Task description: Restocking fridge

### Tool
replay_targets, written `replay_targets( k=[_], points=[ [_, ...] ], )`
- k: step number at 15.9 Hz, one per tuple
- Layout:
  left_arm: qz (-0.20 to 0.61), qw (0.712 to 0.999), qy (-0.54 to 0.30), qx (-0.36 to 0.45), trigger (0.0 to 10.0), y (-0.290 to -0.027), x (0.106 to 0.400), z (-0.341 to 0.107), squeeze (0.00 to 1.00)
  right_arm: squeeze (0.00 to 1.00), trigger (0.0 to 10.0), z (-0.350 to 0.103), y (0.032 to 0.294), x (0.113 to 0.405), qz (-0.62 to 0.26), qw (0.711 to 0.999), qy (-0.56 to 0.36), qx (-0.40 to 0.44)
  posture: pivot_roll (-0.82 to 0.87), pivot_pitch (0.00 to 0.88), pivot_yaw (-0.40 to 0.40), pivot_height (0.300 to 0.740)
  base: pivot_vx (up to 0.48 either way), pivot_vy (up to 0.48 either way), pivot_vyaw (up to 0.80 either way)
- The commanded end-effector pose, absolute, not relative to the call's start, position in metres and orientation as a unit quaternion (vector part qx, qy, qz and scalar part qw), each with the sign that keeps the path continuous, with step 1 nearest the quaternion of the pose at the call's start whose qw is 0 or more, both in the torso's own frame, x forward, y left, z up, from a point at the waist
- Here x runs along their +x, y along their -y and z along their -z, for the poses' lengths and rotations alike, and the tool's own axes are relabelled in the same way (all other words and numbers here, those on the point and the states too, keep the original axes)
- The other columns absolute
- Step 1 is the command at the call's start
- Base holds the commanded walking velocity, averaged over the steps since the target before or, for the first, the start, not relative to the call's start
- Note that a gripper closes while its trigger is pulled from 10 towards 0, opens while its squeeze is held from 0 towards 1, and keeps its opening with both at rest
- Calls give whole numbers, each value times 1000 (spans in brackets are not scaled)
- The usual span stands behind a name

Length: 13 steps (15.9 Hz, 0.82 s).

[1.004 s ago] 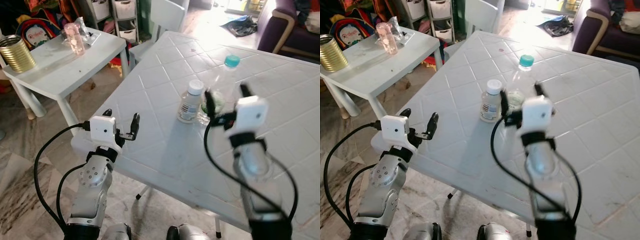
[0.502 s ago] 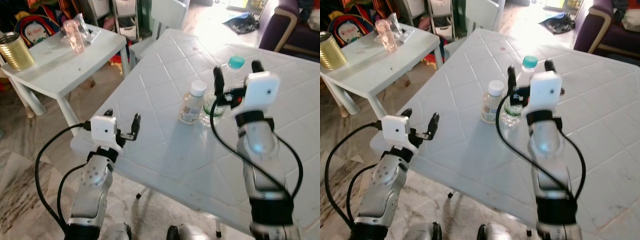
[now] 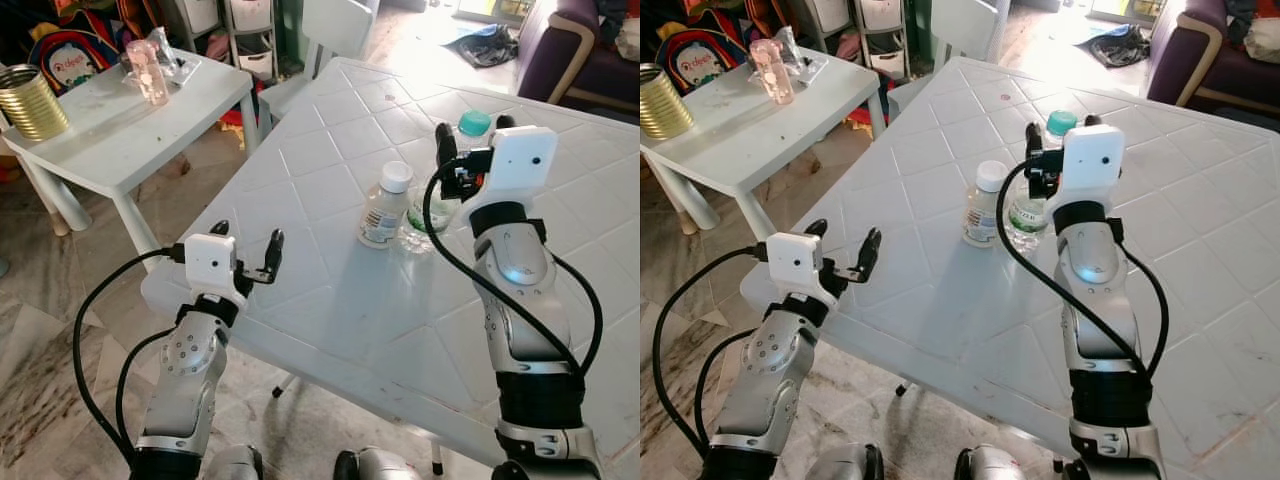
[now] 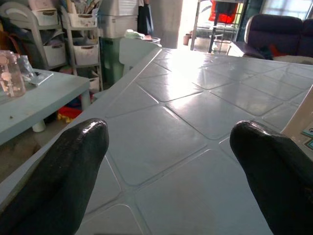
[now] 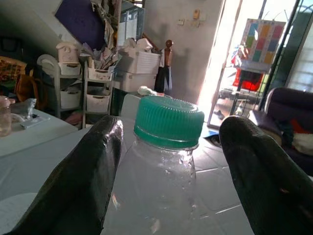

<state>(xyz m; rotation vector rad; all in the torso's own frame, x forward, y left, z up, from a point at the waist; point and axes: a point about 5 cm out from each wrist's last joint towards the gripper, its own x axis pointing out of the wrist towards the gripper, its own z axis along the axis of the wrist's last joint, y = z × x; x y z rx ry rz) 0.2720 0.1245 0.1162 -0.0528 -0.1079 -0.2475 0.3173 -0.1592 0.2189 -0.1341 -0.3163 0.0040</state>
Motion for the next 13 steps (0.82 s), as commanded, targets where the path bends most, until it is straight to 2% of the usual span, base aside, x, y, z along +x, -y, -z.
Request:
replay_targets(
  k=[1,10,11,12,13],
  points=[
    [126,991,42,-23,10000,-124,272,-112,0,0,0,-221,162,320,4,986,154,-59,16,114,-24,740,0,0,0],
    [129,991,35,-18,10000,-124,271,-109,0,0,0,-235,161,328,-14,989,144,-43,19,106,-27,740,0,0,0],
    [130,991,33,-16,10000,-124,271,-108,0,0,9137,-235,161,330,-15,989,139,-42,20,105,-28,740,0,0,0],
    [130,991,31,-14,10000,-124,271,-108,0,0,4980,-235,160,331,-17,990,134,-41,21,105,-27,740,0,0,0],
    [130,991,31,-13,10000,-124,272,-107,0,0,7804,-234,160,332,-17,991,129,-40,23,105,-27,740,0,0,0]
  ],
)
